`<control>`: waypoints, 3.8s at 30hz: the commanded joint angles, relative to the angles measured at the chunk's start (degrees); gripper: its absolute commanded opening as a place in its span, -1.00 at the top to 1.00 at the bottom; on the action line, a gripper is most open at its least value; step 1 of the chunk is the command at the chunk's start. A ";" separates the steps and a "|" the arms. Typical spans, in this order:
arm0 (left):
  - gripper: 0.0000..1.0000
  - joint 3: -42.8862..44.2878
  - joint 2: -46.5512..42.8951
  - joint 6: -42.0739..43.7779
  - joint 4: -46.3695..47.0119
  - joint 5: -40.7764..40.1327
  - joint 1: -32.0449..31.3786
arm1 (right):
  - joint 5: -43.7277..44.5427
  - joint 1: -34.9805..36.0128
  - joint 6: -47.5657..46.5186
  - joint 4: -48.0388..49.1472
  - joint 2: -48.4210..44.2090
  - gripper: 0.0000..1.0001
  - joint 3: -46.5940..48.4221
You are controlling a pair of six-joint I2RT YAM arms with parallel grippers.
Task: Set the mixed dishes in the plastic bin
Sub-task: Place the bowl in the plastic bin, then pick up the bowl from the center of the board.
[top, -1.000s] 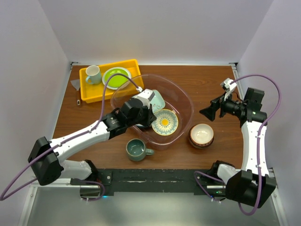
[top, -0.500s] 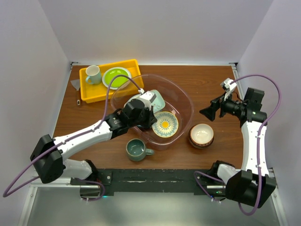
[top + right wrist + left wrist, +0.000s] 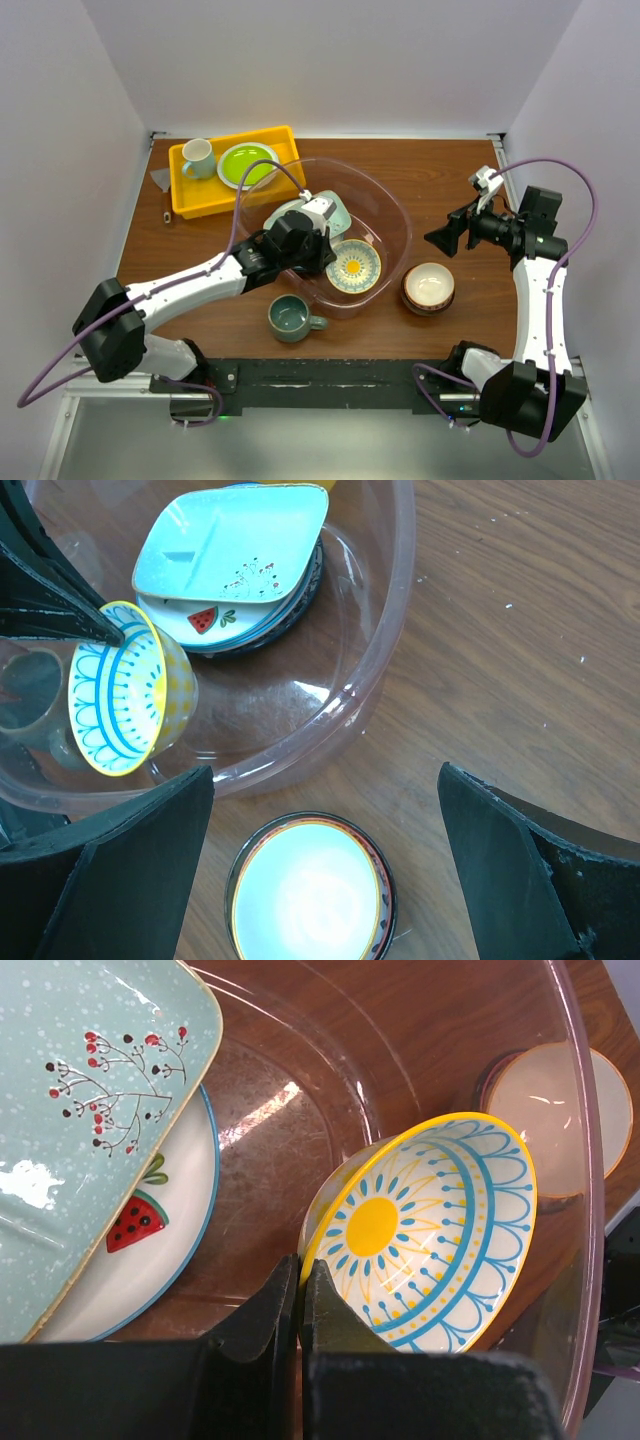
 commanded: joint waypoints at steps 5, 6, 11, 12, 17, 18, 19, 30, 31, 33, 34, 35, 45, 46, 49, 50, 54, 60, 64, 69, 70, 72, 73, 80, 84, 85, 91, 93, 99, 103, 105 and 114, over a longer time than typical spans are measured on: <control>1.00 1.52 -0.06 0.23 4.89 0.91 0.25 | -1.18 -0.32 0.03 1.28 -1.36 -0.96 -0.17; 1.00 1.52 0.03 0.23 4.89 0.91 0.25 | -1.26 -0.41 0.03 1.28 -1.27 -0.96 -0.17; 1.00 1.61 0.21 0.41 4.98 0.91 0.25 | -1.26 -0.32 0.03 1.37 -1.27 -0.96 -0.17; 1.00 1.61 0.29 0.41 4.98 0.91 0.25 | -1.18 -0.41 0.03 1.28 -1.10 -0.96 -0.26; 1.00 1.96 0.82 0.67 4.98 0.91 0.25 | -1.18 -0.41 0.03 1.37 -1.10 -0.96 -0.17; 1.00 2.14 1.08 0.76 4.98 0.91 0.25 | -1.26 -0.32 0.03 1.37 -1.19 -0.96 -0.17; 1.00 2.14 1.17 0.76 5.07 0.91 0.25 | -1.26 -0.32 0.03 1.37 -1.19 -0.96 -0.17; 1.00 3.37 3.54 1.20 4.89 0.82 0.25 | -1.18 -0.41 0.03 1.37 -1.10 -0.96 -0.17; 1.00 3.54 3.81 1.20 5.07 0.90 0.25 | -1.26 -0.41 0.03 1.37 -1.01 -0.96 -0.17; 1.00 4.16 4.94 1.38 5.07 0.91 0.25 | -1.26 -0.41 0.03 1.37 -1.10 -0.96 -0.17; 1.00 4.42 5.47 1.55 5.07 0.91 0.17 | -1.26 -0.32 0.03 1.37 -1.10 -0.96 -0.17; 1.00 4.77 5.92 1.73 4.98 0.91 0.25 | -1.18 -0.32 0.03 1.37 -1.01 -0.97 -0.17; 1.00 14.79 16.98 5.68 1.38 -2.26 0.25 | -1.26 -0.41 -0.06 1.37 -1.01 -0.97 -0.17; 1.00 15.67 17.95 6.03 0.59 -2.26 0.34 | -1.26 -0.32 -0.06 1.37 -1.01 -0.96 -0.17; 1.00 19.01 21.56 7.26 -0.64 -2.00 0.34 | -1.26 -0.41 -0.15 1.28 -0.92 -0.96 -0.17; 1.00 20.49 23.13 7.53 -0.99 -2.08 0.43 | -1.26 -0.41 -0.15 1.28 -1.01 -0.96 -0.17; 1.00 23.32 26.04 8.41 -2.14 -2.08 0.78 | -1.35 -0.41 -0.32 1.11 -1.01 -0.97 -0.08; 0.71 25.60 28.94 9.11 -2.67 -1.12 1.92 | -1.35 -0.41 -0.50 0.84 -1.27 -0.96 0.09; 0.42 25.87 29.83 9.20 -2.93 0.38 2.89 | -1.35 -0.32 -0.68 0.67 -1.45 -0.96 0.18; 0.00 25.96 28.60 9.73 -3.72 0.38 3.33 | -1.35 -0.32 -0.76 0.49 -1.71 -0.96 0.27; -0.12 26.13 27.81 9.73 -4.07 0.12 3.50 | -1.35 -0.32 -0.76 0.49 -1.71 -0.96 0.27; -0.24 26.13 26.58 10.25 -4.86 0.11 3.51 | -1.35 -0.32 -0.76 0.49 -1.71 -0.96 0.27; -0.35 26.05 25.18 10.25 -5.13 -0.41 3.59 | -1.35 -0.41 -0.85 0.49 -1.71 -0.96 0.27; -0.76 23.59 16.56 11.66 -5.74 -2.43 3.86 | -1.35 -0.32 -0.94 0.32 -1.80 -0.96 0.27; -0.86 22.18 11.99 12.10 -5.83 -3.57 3.95 | -1.26 -0.41 -0.85 0.40 -1.71 -0.96 0.18; -0.87 21.57 10.16 12.19 -5.74 -3.84 4.21 | -1.26 -0.41 -0.94 0.40 -1.63 -0.96 0.18; -0.97 19.02 2.16 12.98 -6.01 -6.30 4.73 | -1.17 -0.41 -1.03 0.40 -1.62 -0.96 0.09; -1.00 17.88 -0.22 13.33 -5.66 -6.74 4.91 | -1.26 -0.41 -1.03 0.49 -1.45 -0.96 0.01; -1.00 11.38 -9.63 14.38 -4.25 -6.65 5.53 | -1.87 -0.41 -1.55 0.40 -1.36 -0.96 -0.08; -1.00 7.69 -15.59 15.26 -4.86 -8.14 5.62 | -2.67 -0.50 -2.26 0.05 -1.36 -0.96 -0.17; -1.00 6.89 -17.36 16.23 -6.09 -9.20 5.62 | -3.11 -0.41 -2.87 -0.21 -1.45 -0.96 -0.26; -1.00 -1.36 -28.35 21.33 -8.56 -16.93 5.62 | -4.86 -0.41 -4.54 -0.65 -1.80 -0.96 -0.70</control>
